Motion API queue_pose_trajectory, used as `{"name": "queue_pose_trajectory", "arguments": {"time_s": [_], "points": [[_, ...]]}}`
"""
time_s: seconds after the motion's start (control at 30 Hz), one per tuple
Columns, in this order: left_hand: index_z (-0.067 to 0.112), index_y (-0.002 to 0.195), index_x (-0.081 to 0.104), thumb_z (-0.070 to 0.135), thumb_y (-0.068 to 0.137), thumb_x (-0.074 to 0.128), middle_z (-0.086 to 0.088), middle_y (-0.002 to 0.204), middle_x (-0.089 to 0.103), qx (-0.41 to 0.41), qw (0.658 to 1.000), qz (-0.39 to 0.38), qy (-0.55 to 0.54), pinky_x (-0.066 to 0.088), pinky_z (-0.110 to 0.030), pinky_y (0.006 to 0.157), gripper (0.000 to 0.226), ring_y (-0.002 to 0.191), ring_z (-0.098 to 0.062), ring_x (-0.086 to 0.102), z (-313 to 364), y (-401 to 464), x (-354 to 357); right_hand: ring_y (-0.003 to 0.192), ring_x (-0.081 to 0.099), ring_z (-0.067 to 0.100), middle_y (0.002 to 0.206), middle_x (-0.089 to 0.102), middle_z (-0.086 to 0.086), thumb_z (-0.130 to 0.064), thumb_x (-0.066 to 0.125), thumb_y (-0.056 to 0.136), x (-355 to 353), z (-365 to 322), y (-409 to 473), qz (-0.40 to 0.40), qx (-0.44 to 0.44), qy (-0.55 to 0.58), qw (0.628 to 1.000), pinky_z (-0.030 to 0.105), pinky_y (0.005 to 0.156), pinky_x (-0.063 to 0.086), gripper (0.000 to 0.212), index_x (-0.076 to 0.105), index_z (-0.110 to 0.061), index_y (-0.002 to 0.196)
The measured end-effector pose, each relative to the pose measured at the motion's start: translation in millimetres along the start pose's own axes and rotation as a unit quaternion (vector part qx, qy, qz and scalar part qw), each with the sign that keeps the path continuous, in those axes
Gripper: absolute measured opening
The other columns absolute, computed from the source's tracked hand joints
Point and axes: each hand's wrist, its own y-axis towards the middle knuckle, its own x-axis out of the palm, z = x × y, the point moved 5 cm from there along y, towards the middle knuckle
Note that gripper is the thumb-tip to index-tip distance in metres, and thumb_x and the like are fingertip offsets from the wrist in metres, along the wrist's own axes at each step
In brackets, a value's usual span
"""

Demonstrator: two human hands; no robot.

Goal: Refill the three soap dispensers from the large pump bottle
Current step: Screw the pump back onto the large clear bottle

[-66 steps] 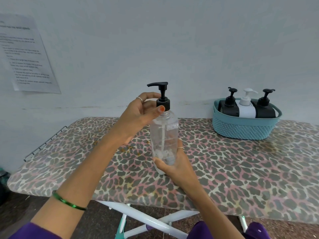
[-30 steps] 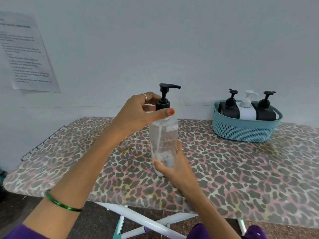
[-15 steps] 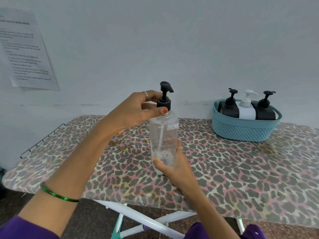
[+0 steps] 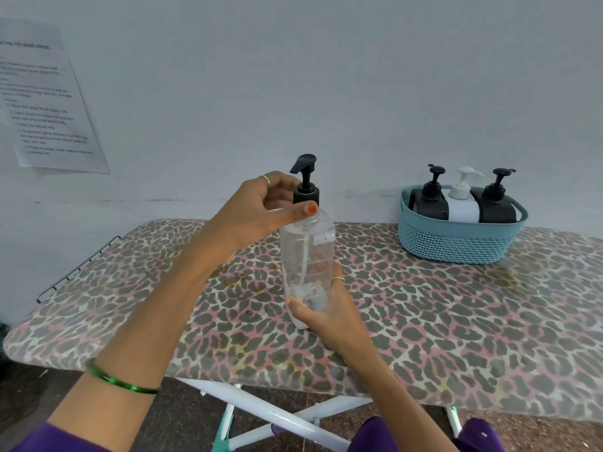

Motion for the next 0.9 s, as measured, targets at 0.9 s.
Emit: {"name": "queue_pose_trajectory", "arguments": {"time_s": [0.9], "points": [[0.027,0.117,0.062,0.039,0.082,0.058,0.010,0.114,0.071,-0.014,0.998,-0.054,0.011,0.044,-0.022,0.098,0.037,0.113,-0.002,0.061,-4.1,-6.2,7.4,0.099,0.055,-0.018,0.104,0.053,-0.044,-0.036,0.076,0.077,-0.5,4.8,-0.1,0.004,0.003,0.016,1.000,-0.003,0.074,0.040,0.067,0.029,-0.053,0.122]]}}
